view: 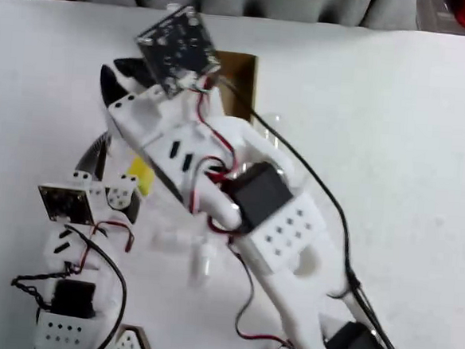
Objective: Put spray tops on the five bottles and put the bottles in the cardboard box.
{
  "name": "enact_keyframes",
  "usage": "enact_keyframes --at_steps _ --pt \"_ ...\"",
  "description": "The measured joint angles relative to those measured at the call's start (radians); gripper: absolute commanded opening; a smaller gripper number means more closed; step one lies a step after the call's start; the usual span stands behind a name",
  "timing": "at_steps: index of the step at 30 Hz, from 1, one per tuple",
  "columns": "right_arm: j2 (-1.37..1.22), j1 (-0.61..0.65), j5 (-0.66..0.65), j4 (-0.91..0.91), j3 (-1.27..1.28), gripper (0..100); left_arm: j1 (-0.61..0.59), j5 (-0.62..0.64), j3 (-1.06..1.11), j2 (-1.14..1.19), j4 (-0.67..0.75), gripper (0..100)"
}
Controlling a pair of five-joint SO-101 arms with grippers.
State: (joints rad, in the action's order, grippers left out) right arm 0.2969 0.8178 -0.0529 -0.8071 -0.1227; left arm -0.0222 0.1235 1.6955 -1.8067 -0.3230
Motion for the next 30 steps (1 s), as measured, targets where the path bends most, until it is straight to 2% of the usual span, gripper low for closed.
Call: enact_keyframes --at_steps 5,14,30 --pt "-0.077 -0.006 0.0 -0.006 0.002 1.5 0.0 0.0 0.0 0.0 0.0 2" --pt "-0.081 -0.011 0.0 -0.124 -0.002 1.5 0.002 0.0 0.0 0.0 -0.003 2" --pt "-0.052 -0.103 0.0 -0.109 -0.023 1.6 -0.002 0.0 0.0 0.0 -0.003 2"
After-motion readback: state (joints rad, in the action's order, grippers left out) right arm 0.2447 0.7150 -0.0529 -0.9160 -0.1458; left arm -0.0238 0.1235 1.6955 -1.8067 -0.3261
